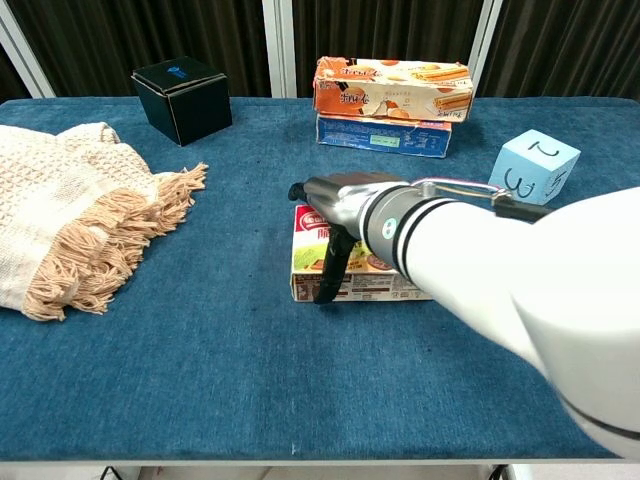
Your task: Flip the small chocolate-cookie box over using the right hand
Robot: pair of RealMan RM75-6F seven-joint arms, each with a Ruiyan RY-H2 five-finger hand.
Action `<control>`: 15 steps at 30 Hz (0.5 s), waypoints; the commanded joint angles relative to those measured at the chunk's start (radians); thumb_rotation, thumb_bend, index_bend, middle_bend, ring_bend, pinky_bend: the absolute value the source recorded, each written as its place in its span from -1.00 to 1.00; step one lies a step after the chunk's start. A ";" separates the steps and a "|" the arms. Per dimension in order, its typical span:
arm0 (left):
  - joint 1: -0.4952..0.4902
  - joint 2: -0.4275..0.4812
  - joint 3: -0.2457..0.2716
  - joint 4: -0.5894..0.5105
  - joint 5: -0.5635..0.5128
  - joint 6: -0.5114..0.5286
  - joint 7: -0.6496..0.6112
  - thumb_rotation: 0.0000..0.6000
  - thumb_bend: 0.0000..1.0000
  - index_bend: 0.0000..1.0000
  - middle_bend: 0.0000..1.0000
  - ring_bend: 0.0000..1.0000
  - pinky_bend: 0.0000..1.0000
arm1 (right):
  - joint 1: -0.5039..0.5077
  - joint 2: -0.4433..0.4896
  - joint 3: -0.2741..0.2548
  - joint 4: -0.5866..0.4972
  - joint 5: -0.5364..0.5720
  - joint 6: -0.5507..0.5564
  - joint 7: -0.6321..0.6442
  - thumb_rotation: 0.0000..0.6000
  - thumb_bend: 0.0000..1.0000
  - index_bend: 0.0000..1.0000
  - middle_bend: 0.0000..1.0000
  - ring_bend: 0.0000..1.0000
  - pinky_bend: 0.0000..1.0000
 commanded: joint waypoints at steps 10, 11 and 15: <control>0.003 0.002 -0.001 0.007 -0.005 -0.002 -0.011 1.00 -1.00 -0.86 -0.89 -1.00 -1.00 | -0.137 0.135 0.028 -0.104 -0.236 -0.065 0.357 1.00 -0.57 -0.16 -0.14 -0.22 -0.33; 0.003 0.003 -0.002 0.005 -0.004 -0.003 -0.010 1.00 -1.00 -0.86 -0.89 -1.00 -1.00 | -0.161 0.164 0.030 -0.125 -0.274 -0.077 0.409 1.00 -0.57 -0.15 -0.14 -0.21 -0.31; -0.002 0.001 -0.004 0.001 -0.002 -0.005 -0.005 1.00 -1.00 -0.86 -0.89 -1.00 -1.00 | -0.263 0.283 0.028 -0.176 -0.465 -0.151 0.674 1.00 -0.57 -0.16 -0.13 -0.21 -0.28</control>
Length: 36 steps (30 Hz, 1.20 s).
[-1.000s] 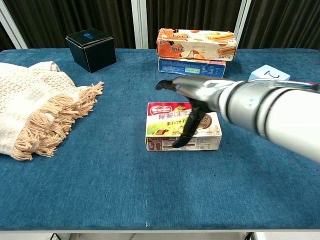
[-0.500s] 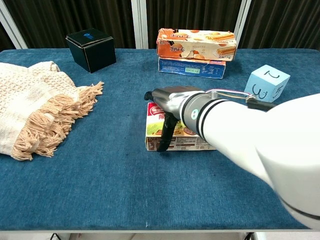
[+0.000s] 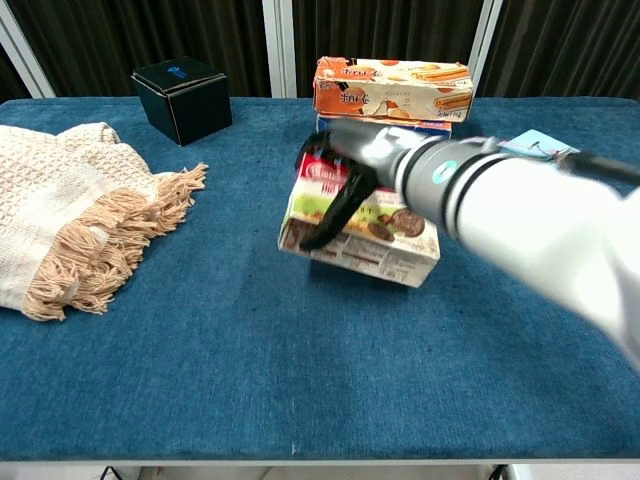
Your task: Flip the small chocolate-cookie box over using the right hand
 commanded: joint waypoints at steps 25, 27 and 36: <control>-0.020 0.005 -0.002 -0.052 -0.012 -0.032 0.063 1.00 -1.00 -0.86 -0.89 -1.00 -1.00 | -0.190 -0.171 -0.144 0.806 -0.925 0.080 1.660 1.00 -0.57 -0.30 -0.13 -0.37 -0.44; -0.020 0.006 -0.003 -0.051 -0.014 -0.033 0.063 1.00 -1.00 -0.86 -0.89 -1.00 -1.00 | -0.191 -0.187 -0.154 0.843 -0.932 0.100 1.687 1.00 -0.57 -0.36 -0.13 -0.41 -0.49; -0.028 0.001 -0.004 -0.049 -0.008 -0.037 0.061 1.00 -1.00 -0.86 -0.89 -1.00 -1.00 | -0.221 -0.168 -0.201 0.883 -0.941 0.139 1.723 1.00 -0.57 -0.88 -0.39 -0.73 -0.82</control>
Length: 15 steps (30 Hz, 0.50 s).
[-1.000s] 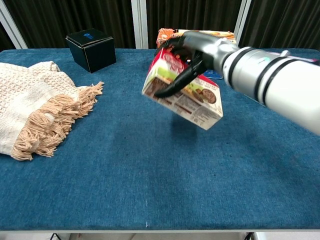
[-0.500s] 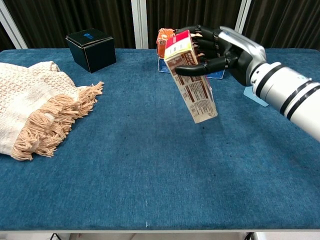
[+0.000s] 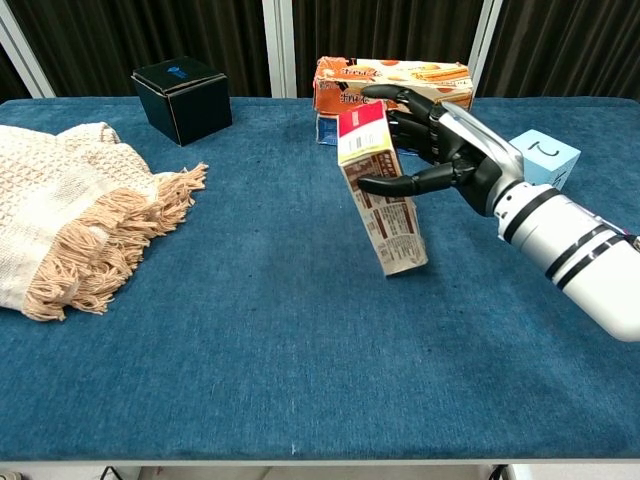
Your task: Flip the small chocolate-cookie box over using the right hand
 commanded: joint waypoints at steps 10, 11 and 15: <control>0.000 -0.005 0.001 0.015 0.003 0.004 -0.015 1.00 -1.00 -0.86 -0.89 -1.00 -1.00 | -0.070 0.253 -0.089 -0.220 -0.042 0.047 -0.187 1.00 -0.57 -1.00 -0.97 -1.00 -1.00; 0.000 -0.006 0.001 0.017 0.004 0.004 -0.016 1.00 -1.00 -0.86 -0.89 -1.00 -1.00 | -0.076 0.281 -0.091 -0.250 -0.042 0.052 -0.216 1.00 -0.57 -1.00 -0.98 -1.00 -1.00; -0.002 -0.008 0.001 0.022 0.006 0.004 -0.022 1.00 -1.00 -0.86 -0.89 -1.00 -1.00 | -0.090 0.436 -0.091 -0.425 -0.043 0.059 -0.361 1.00 -0.59 -1.00 -0.99 -1.00 -1.00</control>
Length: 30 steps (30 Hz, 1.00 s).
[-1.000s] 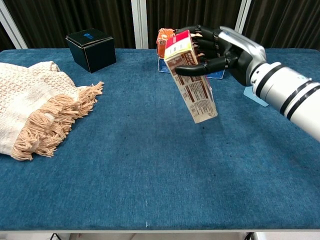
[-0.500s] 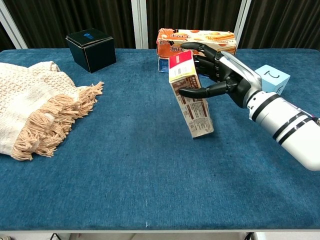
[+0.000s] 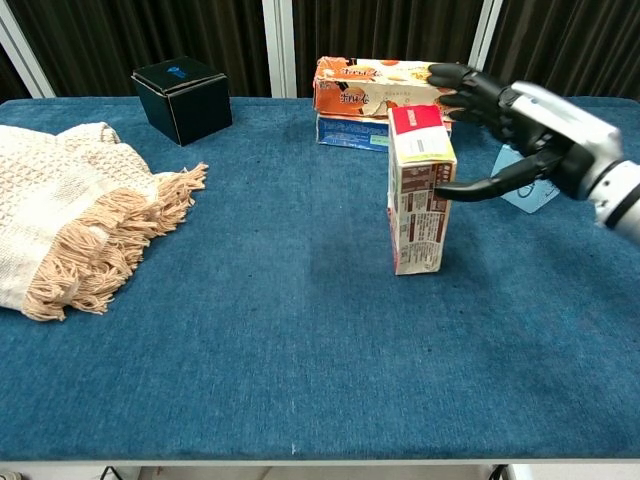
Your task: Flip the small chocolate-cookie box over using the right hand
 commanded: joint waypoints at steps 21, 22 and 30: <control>0.005 -0.002 0.006 0.007 0.012 0.017 -0.008 1.00 -1.00 -0.86 -0.89 -1.00 -1.00 | 0.277 0.544 0.086 -0.929 0.796 -0.412 -1.247 1.00 -0.79 -1.00 -0.98 -1.00 -1.00; 0.006 -0.002 0.006 0.009 0.012 0.018 -0.010 1.00 -1.00 -0.86 -0.89 -1.00 -1.00 | 0.303 0.527 0.085 -0.930 0.850 -0.399 -1.291 1.00 -0.79 -1.00 -0.98 -1.00 -1.00; 0.013 -0.004 0.009 0.020 0.004 0.018 -0.020 1.00 -1.00 -0.86 -0.89 -1.00 -1.00 | 0.415 0.440 0.079 -0.918 1.054 -0.334 -1.448 1.00 -0.79 -1.00 -0.97 -1.00 -1.00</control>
